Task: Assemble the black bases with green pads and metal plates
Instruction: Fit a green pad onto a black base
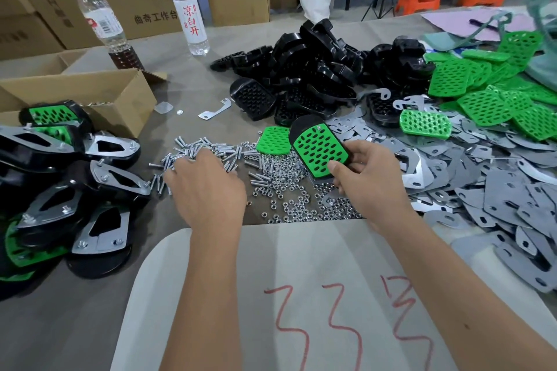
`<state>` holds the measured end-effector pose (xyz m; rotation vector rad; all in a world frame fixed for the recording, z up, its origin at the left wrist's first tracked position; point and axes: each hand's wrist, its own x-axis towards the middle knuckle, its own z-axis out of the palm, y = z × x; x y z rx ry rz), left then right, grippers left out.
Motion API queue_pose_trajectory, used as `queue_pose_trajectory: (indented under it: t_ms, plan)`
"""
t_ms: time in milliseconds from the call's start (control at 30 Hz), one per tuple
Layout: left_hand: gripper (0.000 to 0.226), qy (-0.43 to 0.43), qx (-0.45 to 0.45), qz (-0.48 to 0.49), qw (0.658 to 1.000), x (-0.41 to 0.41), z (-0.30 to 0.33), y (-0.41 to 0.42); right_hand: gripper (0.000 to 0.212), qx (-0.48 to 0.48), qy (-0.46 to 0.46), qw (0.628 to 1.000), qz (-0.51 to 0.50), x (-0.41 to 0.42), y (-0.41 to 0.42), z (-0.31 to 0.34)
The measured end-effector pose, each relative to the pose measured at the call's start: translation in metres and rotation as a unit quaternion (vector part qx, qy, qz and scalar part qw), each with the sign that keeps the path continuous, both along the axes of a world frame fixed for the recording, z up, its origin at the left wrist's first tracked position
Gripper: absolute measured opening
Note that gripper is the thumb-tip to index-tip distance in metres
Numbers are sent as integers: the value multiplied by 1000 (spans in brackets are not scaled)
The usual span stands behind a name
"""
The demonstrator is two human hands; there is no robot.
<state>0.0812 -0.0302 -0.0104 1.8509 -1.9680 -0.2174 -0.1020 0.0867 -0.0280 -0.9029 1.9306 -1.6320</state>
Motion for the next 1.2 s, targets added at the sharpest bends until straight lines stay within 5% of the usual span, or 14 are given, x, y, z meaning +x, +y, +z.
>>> queue_pose_trajectory:
  t_ms: [900, 1067, 1200]
  plan:
    - [26, -47, -22, -43, 998, -11, -10, -3, 24, -3, 3, 1000, 0, 0, 3, 1]
    - [14, 225, -54, -105, 967, -21, -5, -3, 27, -13, -16, 1000, 3, 0, 3, 2]
    - [21, 338, -61, -191, 919, -37, -5, 9, 29, -24, -18, 999, 14, 2, 3, 2]
